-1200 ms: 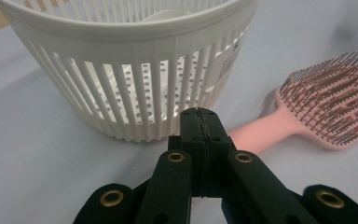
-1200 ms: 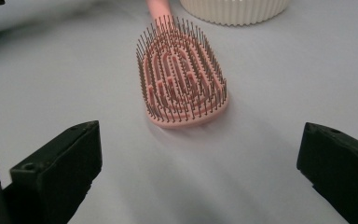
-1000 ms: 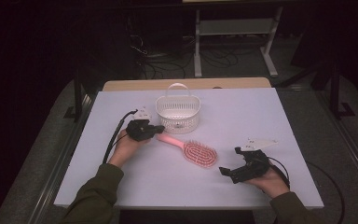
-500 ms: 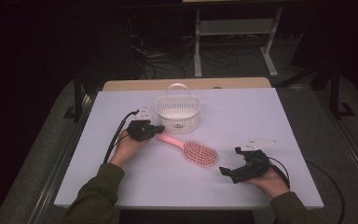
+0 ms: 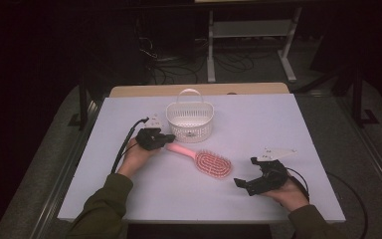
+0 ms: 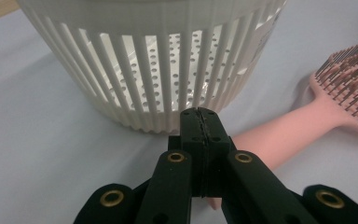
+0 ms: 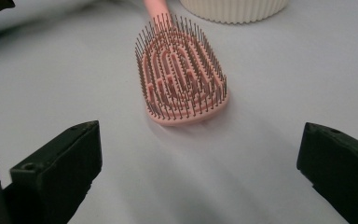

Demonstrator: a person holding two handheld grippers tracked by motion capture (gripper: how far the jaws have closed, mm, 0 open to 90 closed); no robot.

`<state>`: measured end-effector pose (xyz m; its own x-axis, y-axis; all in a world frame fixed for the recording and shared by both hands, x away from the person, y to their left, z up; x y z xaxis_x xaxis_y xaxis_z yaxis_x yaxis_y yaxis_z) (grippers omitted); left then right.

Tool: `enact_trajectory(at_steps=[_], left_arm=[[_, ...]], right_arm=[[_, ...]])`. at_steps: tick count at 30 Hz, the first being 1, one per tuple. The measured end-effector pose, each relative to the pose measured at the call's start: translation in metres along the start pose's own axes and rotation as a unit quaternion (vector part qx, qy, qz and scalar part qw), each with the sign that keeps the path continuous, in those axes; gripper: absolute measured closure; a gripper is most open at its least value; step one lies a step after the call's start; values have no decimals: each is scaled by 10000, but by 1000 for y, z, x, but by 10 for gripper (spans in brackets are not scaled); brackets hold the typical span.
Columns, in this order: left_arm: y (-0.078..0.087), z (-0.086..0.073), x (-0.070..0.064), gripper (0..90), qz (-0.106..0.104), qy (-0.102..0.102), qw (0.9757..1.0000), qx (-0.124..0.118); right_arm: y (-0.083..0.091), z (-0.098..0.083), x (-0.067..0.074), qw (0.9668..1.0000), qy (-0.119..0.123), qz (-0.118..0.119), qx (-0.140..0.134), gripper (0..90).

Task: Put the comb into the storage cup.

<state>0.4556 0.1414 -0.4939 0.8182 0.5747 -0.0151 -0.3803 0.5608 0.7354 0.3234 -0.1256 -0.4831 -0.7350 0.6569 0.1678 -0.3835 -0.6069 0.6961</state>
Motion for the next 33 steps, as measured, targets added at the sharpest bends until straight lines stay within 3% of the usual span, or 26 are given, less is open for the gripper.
enact_trajectory(at_steps=[8,33], left_arm=[[0,-5,-2,900,9,-99,9998,193],[6,-13,-4,900,-137,-44,9991,393]], right_arm=[[0,0,0,10000,-13,-7,-8,0],[1,-1,-1,10000,-33,-23,0,0]])
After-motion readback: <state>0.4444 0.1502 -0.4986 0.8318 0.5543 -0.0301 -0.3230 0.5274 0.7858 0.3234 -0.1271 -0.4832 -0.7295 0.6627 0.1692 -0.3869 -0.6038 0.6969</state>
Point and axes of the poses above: each handheld gripper's, and its own axes: y roughly backward along the jaws, z roughly out of its top, x roughly to its left, the point moved 9 cm from there along -y, roughly forward along the jaws, and after that the axes turned 8 degrees about x, right-handed, at the moved point
